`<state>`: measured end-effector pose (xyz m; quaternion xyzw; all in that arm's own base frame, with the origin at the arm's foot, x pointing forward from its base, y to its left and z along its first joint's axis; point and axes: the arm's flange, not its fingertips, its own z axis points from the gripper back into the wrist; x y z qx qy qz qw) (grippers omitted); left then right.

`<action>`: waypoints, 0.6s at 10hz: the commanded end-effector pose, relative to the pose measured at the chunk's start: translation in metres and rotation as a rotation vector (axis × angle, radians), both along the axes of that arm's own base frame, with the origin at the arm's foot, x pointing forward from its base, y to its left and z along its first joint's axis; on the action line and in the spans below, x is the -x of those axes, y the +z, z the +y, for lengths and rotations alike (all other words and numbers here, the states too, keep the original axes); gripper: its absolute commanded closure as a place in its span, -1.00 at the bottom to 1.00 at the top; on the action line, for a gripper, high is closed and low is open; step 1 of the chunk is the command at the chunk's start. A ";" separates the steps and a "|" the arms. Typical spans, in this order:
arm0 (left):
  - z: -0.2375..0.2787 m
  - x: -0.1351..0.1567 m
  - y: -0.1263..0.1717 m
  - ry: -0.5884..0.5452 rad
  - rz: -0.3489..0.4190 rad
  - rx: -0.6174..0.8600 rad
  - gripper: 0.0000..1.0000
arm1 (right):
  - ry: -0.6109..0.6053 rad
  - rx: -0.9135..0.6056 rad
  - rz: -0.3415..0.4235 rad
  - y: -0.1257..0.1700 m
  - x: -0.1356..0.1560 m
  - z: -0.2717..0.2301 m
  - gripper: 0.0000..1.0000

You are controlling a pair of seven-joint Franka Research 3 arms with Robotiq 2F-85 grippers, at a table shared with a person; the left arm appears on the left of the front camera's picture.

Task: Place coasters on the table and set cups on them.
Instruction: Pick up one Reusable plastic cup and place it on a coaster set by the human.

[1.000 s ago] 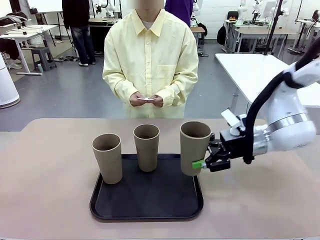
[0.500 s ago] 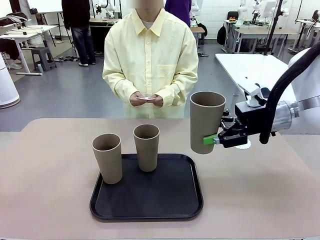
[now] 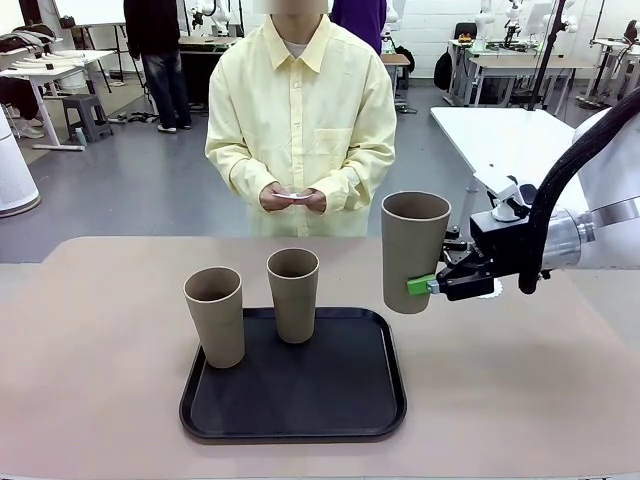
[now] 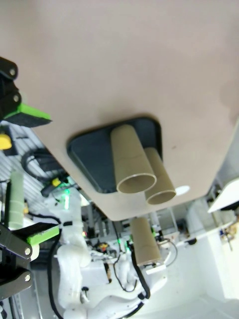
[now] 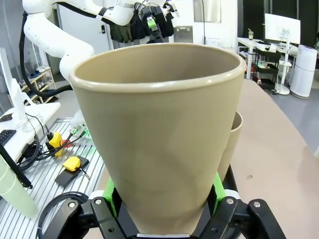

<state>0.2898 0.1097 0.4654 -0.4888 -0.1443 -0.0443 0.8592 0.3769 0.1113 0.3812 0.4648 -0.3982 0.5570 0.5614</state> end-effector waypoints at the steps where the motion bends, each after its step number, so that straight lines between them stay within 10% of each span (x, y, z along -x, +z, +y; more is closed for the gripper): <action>1: 0.000 0.000 0.001 0.000 -0.015 0.017 -1.00 | 0.003 -0.001 -0.009 0.004 0.001 0.001 0.58; 2: 0.000 0.000 0.001 0.000 -0.015 0.017 -1.00 | 0.000 0.000 0.000 0.000 0.000 0.000 -0.62; 6: 0.000 0.000 0.001 0.000 -0.015 0.017 -1.00 | 0.024 0.037 -0.048 -0.012 -0.091 -0.095 -0.62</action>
